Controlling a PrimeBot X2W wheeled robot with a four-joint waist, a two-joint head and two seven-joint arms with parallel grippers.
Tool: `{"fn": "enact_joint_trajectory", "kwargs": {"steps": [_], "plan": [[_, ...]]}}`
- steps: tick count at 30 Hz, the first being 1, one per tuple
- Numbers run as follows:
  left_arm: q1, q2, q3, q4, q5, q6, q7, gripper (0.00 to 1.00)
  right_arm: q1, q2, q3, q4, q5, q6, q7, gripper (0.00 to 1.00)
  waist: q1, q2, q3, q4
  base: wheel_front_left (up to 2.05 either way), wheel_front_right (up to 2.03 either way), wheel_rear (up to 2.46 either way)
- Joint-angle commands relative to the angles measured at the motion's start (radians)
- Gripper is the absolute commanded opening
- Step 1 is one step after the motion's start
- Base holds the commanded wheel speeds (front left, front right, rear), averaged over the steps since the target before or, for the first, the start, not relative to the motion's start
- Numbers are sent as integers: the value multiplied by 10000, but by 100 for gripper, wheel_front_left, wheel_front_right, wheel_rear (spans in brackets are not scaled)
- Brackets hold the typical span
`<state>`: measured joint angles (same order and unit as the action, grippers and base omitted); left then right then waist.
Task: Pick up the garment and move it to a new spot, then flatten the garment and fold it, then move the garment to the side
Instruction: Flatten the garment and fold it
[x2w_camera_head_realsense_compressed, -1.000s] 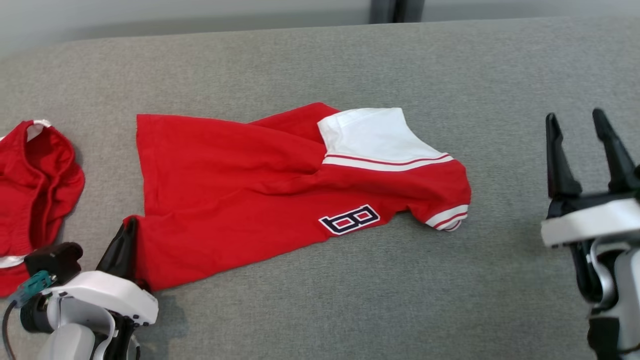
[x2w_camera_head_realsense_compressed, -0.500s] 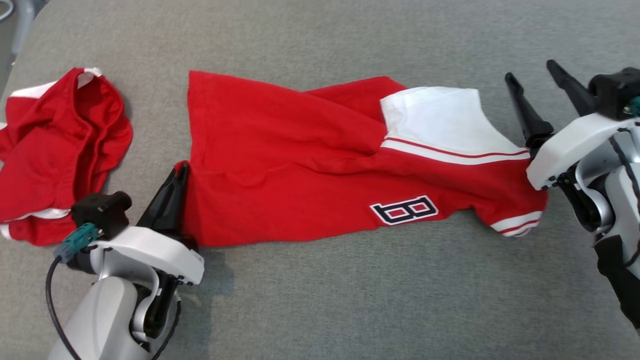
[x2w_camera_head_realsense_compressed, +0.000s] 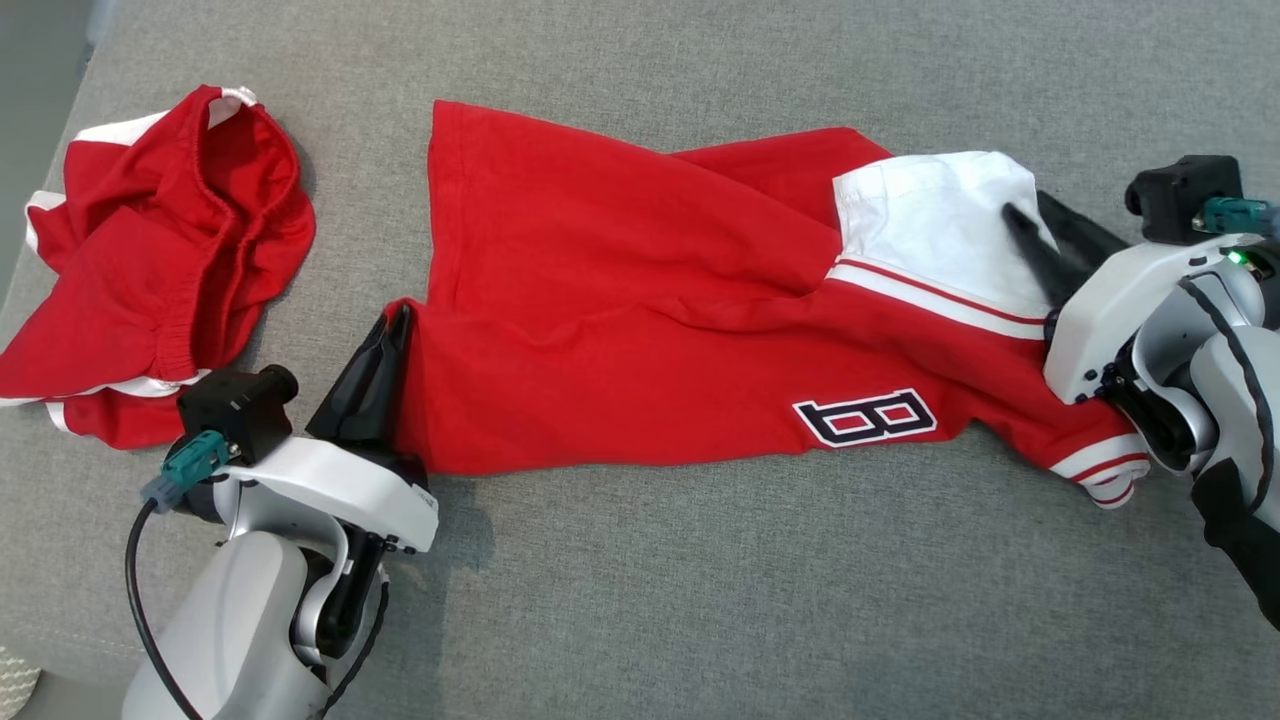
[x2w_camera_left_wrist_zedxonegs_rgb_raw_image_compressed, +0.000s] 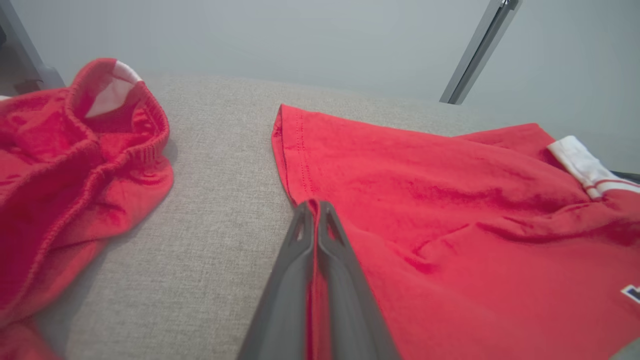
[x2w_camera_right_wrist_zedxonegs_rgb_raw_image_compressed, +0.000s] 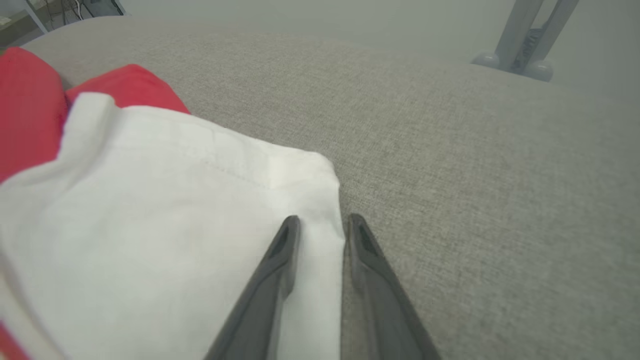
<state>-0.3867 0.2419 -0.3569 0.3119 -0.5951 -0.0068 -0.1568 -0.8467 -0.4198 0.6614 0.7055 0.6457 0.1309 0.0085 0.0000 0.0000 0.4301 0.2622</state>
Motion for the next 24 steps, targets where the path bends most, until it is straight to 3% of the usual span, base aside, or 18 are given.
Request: {"fn": "enact_joint_trajectory", "kwargs": {"steps": [1, 8, 12, 18, 24], "plan": [[-185, 76, 18, -19, 96, 62, -139, 0, 0, -127, 104, 182, 214, -3, -248, 0, 0, 0, -39, -25, 0, 0, 0], [-54, 308, 200, -536, 318, 355, -450, 0, -206, -419, -23, 4, 754, -3, -1969, 0, 0, 0, -331, -243, 0, 0, 0], [103, 595, 373, -1179, 538, 656, -564, 0, -182, -652, -641, -478, 618, -3, -2605, 0, 0, 0, -647, -525, 0, 0, 0], [305, 1006, 533, -2205, 826, 1040, -458, 0, 359, -767, -1984, -1819, -55, -3, -2752, 0, 0, 0, -1108, -1068, 0, 0, 0], [512, 1505, 718, -3712, 1225, 1597, -101, 0, 1502, -520, -3730, -4165, -1325, -3, -2751, 0, 0, 0, -1680, -1797, 0, 0, 0]]}}
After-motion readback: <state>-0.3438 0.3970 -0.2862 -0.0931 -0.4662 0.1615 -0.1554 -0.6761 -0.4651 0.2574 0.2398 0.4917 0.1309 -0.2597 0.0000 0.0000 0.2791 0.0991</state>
